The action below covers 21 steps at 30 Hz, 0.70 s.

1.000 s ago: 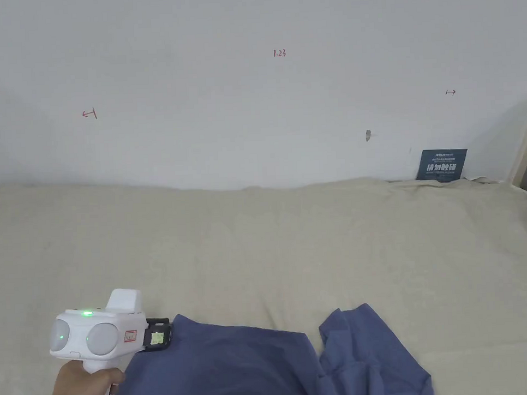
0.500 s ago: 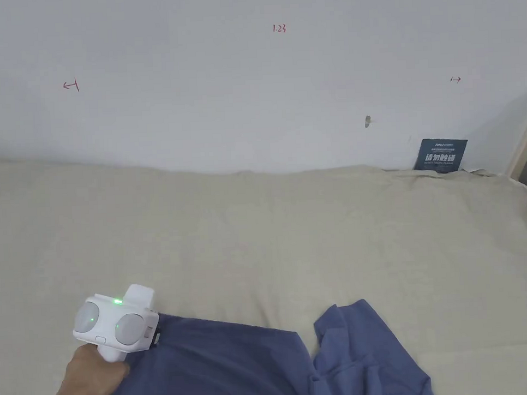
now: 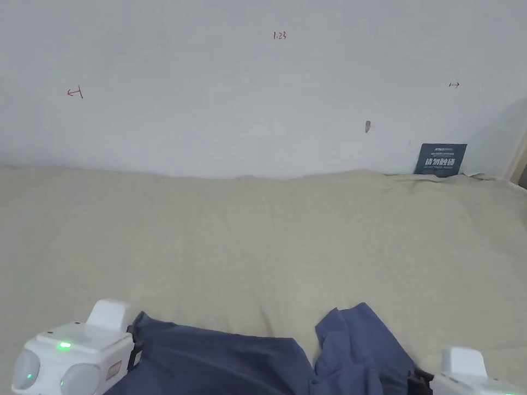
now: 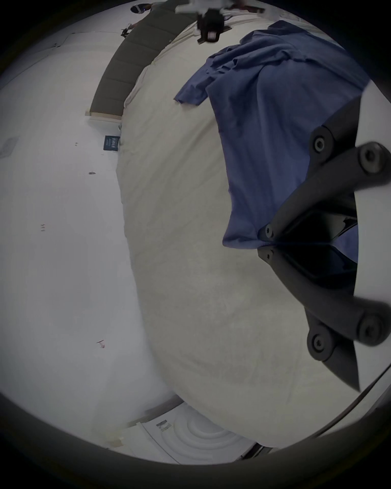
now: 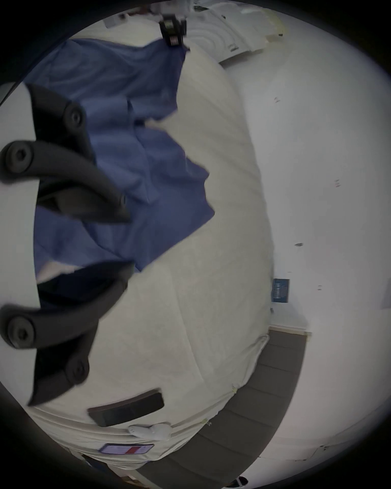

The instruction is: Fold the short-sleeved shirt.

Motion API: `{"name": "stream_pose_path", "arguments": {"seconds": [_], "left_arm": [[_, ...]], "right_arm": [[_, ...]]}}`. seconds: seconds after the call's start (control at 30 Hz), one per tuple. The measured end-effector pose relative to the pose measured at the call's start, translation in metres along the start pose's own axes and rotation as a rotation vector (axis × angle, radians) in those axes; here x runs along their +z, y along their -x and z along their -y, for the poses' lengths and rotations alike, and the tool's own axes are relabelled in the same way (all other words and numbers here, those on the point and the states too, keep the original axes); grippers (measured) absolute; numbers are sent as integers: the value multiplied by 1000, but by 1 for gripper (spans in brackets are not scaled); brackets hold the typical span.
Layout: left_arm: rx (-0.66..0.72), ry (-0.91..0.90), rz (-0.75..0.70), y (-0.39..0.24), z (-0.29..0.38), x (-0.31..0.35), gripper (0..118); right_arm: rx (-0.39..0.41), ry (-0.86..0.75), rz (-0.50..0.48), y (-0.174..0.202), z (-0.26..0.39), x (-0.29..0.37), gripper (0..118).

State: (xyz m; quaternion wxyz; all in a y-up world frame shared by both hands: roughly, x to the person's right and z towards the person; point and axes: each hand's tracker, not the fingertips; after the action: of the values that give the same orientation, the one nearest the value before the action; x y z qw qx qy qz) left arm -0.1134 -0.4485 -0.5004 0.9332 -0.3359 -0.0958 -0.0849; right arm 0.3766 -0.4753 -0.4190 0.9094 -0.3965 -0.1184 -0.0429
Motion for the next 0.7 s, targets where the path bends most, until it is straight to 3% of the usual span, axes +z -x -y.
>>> {"name": "stream_pose_path", "arguments": {"seconds": [0.03, 0.17, 0.27, 0.3, 0.37, 0.47, 0.6, 0.7], "left_arm": [[-5, 4, 7, 1, 2, 7, 0], [15, -11, -12, 0, 15, 26, 0], [58, 4, -14, 4, 24, 33, 0], [63, 3, -5, 4, 26, 34, 0], [65, 7, -9, 4, 31, 36, 0], [69, 16, -10, 6, 36, 38, 0], [97, 8, -14, 11, 37, 46, 0], [100, -12, -18, 16, 34, 59, 0]], "right_arm": [[-4, 48, -1, -4, -7, -13, 60], [-31, 192, -51, -6, -16, -53, 61], [18, 206, -19, 1, -16, -63, 59], [21, 207, -6, 3, -18, -62, 48], [63, 190, -18, 12, -18, -52, 2], [147, 198, 22, 22, -15, -48, 1], [29, 86, 18, 15, -14, -26, 0], [36, -6, -18, 14, -16, 6, 0]]}}
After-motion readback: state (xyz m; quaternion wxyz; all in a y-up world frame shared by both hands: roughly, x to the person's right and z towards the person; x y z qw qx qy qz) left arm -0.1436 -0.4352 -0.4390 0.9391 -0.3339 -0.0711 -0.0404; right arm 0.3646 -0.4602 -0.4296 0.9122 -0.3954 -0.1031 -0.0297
